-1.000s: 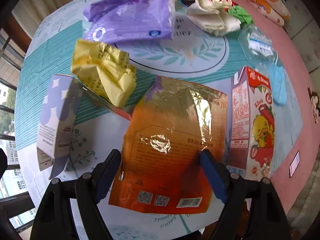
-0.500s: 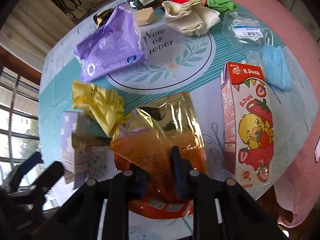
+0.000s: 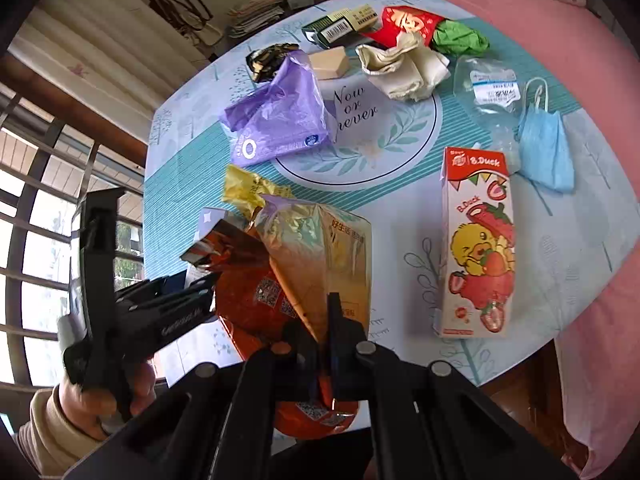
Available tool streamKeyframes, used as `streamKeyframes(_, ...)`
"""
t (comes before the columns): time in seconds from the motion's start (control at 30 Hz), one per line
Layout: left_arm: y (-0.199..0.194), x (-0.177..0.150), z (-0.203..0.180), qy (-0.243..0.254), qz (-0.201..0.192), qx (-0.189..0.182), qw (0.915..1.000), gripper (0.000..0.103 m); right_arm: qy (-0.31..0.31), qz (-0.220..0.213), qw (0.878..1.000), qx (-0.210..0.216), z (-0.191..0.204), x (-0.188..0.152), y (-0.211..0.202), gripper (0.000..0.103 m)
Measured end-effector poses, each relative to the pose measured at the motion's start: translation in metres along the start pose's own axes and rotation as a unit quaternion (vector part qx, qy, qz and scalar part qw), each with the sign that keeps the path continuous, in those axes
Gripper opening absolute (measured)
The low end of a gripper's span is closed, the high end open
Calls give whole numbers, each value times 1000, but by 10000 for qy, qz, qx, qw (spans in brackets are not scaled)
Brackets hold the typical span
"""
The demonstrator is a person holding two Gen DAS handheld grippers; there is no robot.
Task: Collect trash
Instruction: 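Grasp the white-purple carton with the left tool while the right tool grasps the orange snack bag, then carry both items over the floor bin and open both tools to drop them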
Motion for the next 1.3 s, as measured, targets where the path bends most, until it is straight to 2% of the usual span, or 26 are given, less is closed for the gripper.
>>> streamKeyframes(0.13, -5, -7, -3, -110, -22, -10, 9999, 38, -125, -67, 9999, 80, -7, -9, -16, 4)
streamKeyframes(0.27, -18, -22, -14, -230, -118, -86, 9996, 37, -268, -87, 9994, 179, -6, -4, -13, 3)
streamKeyframes(0.57, -74, -90, -64, -751, -643, -294, 9947, 38, -1103, 86, 9917, 659, -35, -26, -27, 3)
streamKeyframes(0.73, -96, -146, -93, -1457, -920, -371, 9843, 38, -1852, 239, 9778, 948, -59, -51, -39, 3)
streamKeyframes(0.9, -92, -205, -126, -2031, -1142, -373, 9718, 38, -2357, 363, 9623, 1307, -87, -85, -44, 3)
streamKeyframes(0.97, -86, -226, -139, -2153, -1093, -330, 9698, 38, -2347, 530, 9602, 1418, -99, -101, -37, 3)
streamKeyframes(1.1, -72, -258, -158, -2103, -886, -28, 9736, 38, -2197, 826, 9590, 1589, -117, -126, -17, 3)
streamKeyframes(1.3, -35, -288, -166, -2115, -514, 153, 9759, 38, -2013, 1234, 9617, 1391, -141, -159, 35, 3)
Point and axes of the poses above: each gripper's, at about its wrist camera, not at the fingertips, and y roughly the way its jaws point, z to its left, x to its top, the point moved 2 cm from there along y, roughly the way its jaws point, and after that the axes turned 9 degrees about -y, right-handed, at the moved point
